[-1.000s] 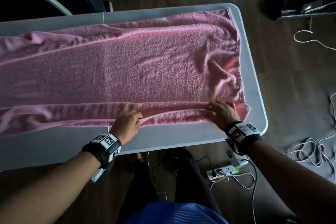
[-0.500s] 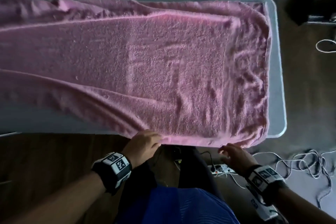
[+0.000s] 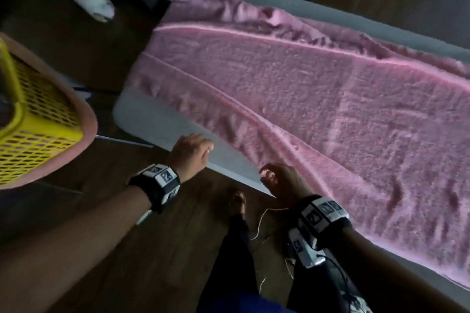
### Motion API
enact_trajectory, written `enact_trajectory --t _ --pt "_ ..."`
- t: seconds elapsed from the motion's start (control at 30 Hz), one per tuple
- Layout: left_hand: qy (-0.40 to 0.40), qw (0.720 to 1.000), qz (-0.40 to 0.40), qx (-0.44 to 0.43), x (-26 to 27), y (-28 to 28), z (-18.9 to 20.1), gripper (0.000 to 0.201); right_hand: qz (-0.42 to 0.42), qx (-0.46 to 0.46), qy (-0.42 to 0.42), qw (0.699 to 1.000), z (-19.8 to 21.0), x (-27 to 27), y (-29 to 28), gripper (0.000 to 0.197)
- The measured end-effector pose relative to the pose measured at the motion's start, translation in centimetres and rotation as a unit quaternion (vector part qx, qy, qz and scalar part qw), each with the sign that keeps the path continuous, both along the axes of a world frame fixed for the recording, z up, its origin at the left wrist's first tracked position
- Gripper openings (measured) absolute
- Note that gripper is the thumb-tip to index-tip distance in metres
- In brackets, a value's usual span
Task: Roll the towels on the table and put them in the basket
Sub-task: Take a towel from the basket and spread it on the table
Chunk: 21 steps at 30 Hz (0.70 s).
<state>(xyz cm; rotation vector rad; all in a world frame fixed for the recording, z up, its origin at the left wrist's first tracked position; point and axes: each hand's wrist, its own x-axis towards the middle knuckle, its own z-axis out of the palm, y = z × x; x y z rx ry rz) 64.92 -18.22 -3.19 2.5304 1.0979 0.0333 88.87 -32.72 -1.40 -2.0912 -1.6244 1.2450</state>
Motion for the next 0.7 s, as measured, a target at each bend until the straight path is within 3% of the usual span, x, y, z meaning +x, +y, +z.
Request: enact_trajectory --t 0.17,0.3,0.4,0.5,0.53,0.6,0.7 --pt "0.069 0.992 0.097 0.033 -5.5 9.3 -0.1 0.024 0.012 0.005 -0.046 0.999 -1.1 -4.7 7.6 0.026" --pt "0.126 0.984 0.111 0.06 -8.8 15.4 -0.9 0.048 0.032 -0.02 -0.1 0.994 -2.3 -5.9 10.5 0.033" --pt "0.101 0.991 0.078 0.043 -10.2 19.1 -1.5 0.04 0.043 -0.051 -0.15 0.986 -2.6 -6.3 11.6 0.031" --pt "0.028 0.984 0.175 -0.01 -10.2 21.1 -0.7 0.008 0.045 -0.045 -0.162 0.985 -2.6 -6.5 12.2 0.019" --pt "0.04 0.98 0.191 -0.027 -10.1 21.3 -0.6 0.012 0.041 -0.043 -0.154 0.986 -2.5 -6.5 12.4 0.016" --pt "0.067 0.98 0.177 -0.054 -10.4 21.9 -1.3 0.018 0.045 -0.054 -0.145 0.987 -2.3 -6.5 12.6 0.014" --pt "0.046 0.993 0.081 -0.068 -11.2 22.7 -1.2 0.018 0.054 -0.073 -0.142 0.986 -1.9 -6.5 12.9 0.019"
